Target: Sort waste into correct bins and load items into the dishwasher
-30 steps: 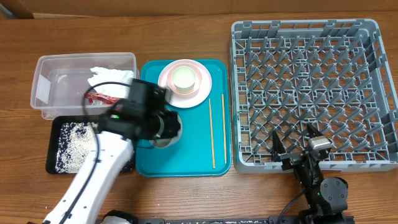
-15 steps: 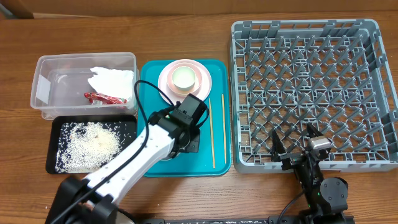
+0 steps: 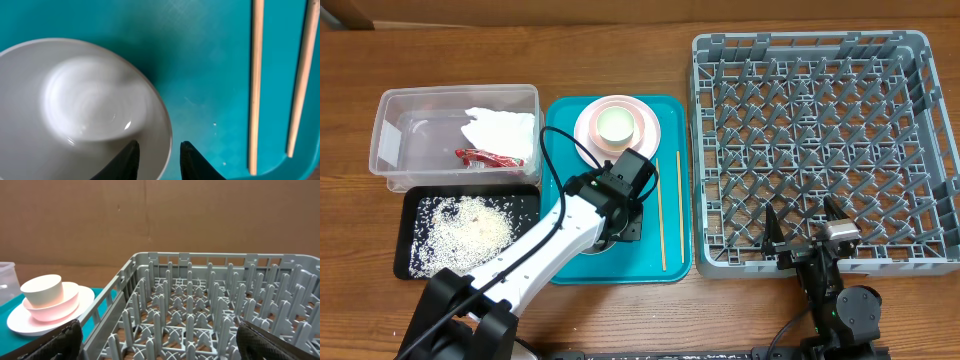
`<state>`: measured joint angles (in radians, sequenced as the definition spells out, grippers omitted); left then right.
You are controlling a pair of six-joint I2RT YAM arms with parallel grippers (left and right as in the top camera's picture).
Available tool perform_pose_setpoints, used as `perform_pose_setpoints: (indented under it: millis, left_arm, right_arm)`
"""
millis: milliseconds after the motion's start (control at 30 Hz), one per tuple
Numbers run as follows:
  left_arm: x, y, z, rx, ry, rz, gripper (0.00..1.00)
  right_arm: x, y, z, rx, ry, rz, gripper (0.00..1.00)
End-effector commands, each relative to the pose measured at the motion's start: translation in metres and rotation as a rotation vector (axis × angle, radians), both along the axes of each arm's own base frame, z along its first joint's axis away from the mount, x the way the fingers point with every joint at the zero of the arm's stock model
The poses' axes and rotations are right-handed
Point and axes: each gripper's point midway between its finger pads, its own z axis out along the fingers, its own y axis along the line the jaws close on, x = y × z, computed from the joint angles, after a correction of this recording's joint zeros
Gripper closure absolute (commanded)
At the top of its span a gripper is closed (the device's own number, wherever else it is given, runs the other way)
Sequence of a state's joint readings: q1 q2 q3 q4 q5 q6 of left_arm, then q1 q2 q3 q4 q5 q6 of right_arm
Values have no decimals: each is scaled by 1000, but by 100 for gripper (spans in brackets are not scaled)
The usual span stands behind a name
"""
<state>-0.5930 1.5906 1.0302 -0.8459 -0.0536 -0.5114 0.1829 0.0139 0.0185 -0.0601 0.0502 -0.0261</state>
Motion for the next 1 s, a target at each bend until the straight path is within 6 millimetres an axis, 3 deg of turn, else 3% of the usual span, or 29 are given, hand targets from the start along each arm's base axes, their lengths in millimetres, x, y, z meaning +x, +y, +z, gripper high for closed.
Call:
perform_pose_setpoints:
  millis: [0,167,333,500,600,633,700,833,967]
  left_arm:
    - [25,-11,32,-79,-46,35,71]
    - [58,-8,93,-172,-111,75,71]
    - [90,19,151,-266,-187,181,71]
    - [112,35,202,-514,-233,185,74]
    - [123,59,216,-593,-261,232,70]
    - [126,72,216,-593,-269,265,58]
    - [128,98,212,-565,-273,337,9]
    - [132,138,210,-538,-297,440,8]
    - [142,171,219,-583,-356,549,0]
  right_arm:
    - [0,-3,8,40,-38,-13,0]
    - [-1,-1,15,211,-32,4,0]
    - [-6,3,40,231,-91,41,0]
    - [-4,3,25,222,-34,34,0]
    - [-4,5,19,219,-7,39,0]
    - [-5,8,20,219,-10,57,0]
    - [-7,15,24,217,-19,99,0]
    - [-10,15,39,215,1,102,0]
    - [-12,16,79,212,59,104,0]
